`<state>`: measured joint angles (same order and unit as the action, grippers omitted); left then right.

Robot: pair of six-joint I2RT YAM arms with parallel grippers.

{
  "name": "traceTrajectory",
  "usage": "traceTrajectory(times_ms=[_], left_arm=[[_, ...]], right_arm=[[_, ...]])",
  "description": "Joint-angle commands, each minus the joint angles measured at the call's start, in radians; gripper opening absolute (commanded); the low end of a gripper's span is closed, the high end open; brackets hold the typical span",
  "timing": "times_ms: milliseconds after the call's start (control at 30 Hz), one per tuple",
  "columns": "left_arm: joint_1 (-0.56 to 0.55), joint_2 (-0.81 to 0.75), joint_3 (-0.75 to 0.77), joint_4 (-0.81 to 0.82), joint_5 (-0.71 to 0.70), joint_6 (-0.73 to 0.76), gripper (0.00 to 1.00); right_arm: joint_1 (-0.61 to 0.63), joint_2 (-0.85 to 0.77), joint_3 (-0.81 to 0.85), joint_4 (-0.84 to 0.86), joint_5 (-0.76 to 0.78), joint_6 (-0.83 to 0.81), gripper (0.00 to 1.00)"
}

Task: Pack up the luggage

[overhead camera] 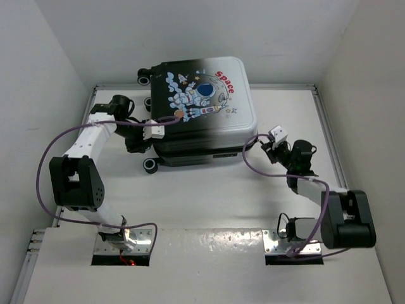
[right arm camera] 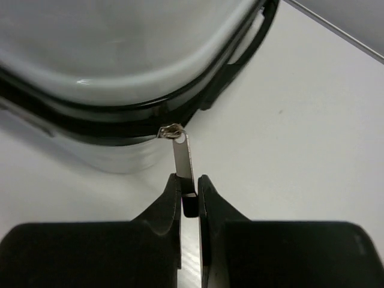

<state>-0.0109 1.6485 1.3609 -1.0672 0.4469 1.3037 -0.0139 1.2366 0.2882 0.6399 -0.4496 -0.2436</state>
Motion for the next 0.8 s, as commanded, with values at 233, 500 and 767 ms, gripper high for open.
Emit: traceTrajectory(times_ms=[233,500,767], left_arm=[[0.157,0.247,0.013,0.295,-0.522,0.091,0.00],[0.166,0.421,0.184,0.410,-0.606,0.042,0.00],[0.166,0.513,0.314,0.451,-0.640,-0.050,0.00]], right_arm=[[-0.144,0.398,0.414,0.199,0.447,0.079,0.00],[-0.149,0.685,0.747,0.201,0.341,0.337,0.00],[-0.095,1.029,1.138,0.193,0.357,0.375,0.00]])
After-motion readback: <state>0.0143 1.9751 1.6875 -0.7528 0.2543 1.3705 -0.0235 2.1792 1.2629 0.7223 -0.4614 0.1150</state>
